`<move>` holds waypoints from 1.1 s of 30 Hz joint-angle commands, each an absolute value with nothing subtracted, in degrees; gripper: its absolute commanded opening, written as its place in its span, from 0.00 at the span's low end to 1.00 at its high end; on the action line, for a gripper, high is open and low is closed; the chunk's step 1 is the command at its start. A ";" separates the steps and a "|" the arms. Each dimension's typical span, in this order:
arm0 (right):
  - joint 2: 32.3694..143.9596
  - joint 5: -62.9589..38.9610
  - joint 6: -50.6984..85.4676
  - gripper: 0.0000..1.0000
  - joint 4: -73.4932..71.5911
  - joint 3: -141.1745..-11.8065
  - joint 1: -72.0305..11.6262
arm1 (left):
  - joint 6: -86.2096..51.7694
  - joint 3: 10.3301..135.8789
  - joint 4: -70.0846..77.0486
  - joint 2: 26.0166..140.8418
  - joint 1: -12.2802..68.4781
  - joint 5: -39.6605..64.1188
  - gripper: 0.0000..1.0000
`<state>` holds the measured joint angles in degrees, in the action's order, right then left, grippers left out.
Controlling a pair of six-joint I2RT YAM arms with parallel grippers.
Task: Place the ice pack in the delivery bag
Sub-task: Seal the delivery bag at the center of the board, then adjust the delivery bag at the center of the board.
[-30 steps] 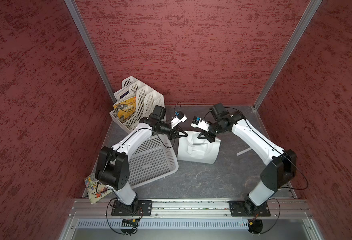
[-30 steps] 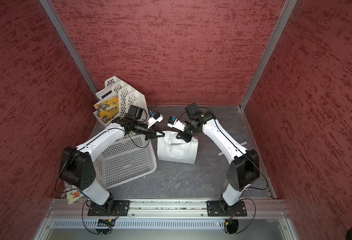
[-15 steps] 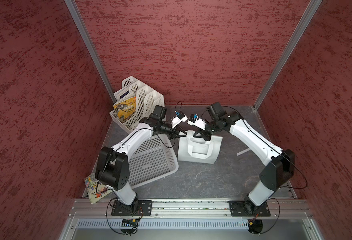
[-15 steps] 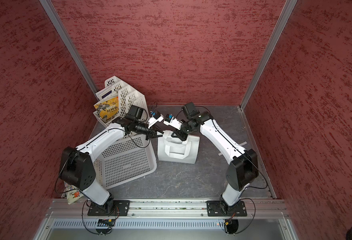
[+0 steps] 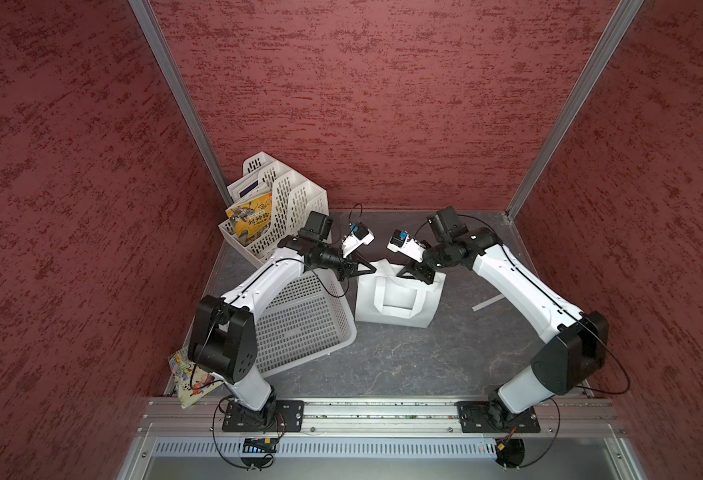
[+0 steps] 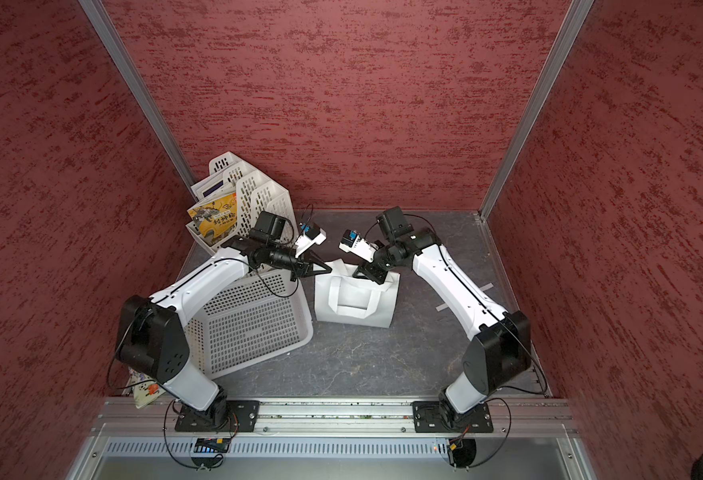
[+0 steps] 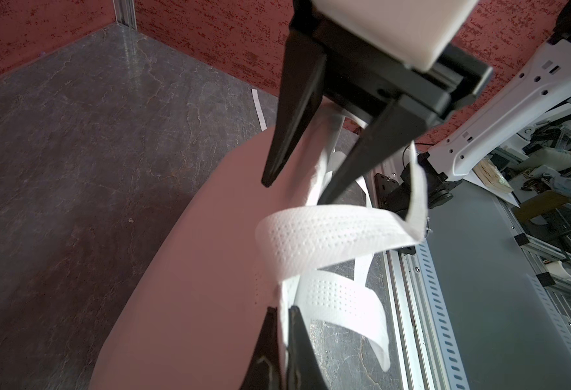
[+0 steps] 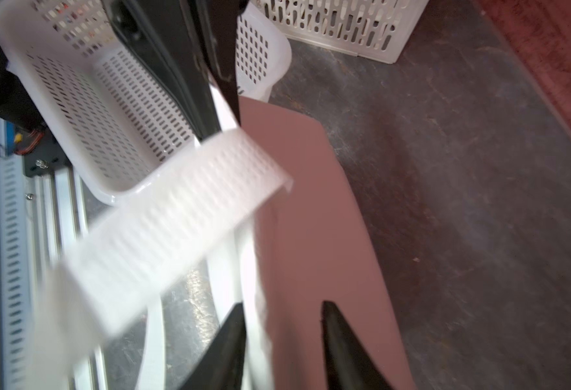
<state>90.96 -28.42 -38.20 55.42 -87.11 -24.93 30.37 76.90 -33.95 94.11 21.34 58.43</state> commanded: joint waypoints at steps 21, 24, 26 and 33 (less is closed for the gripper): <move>86.78 -11.28 -9.00 0.04 34.05 -80.25 -13.38 | 4.67 64.97 -0.96 76.85 16.74 17.49 1.00; 84.09 -9.78 -0.76 0.42 28.93 -78.48 -13.39 | -3.78 56.18 3.63 69.45 14.33 11.10 1.00; 79.62 -10.43 2.60 0.69 25.46 -77.52 -13.40 | -7.93 50.38 5.54 64.85 13.70 8.37 1.00; 58.27 7.64 2.44 0.98 14.39 -65.42 -12.22 | -16.72 36.65 3.17 52.90 13.70 3.10 1.00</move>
<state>65.71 -4.51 -0.67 22.98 -70.30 -13.19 -10.63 39.40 3.40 55.94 13.72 7.55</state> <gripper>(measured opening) 0.984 0.997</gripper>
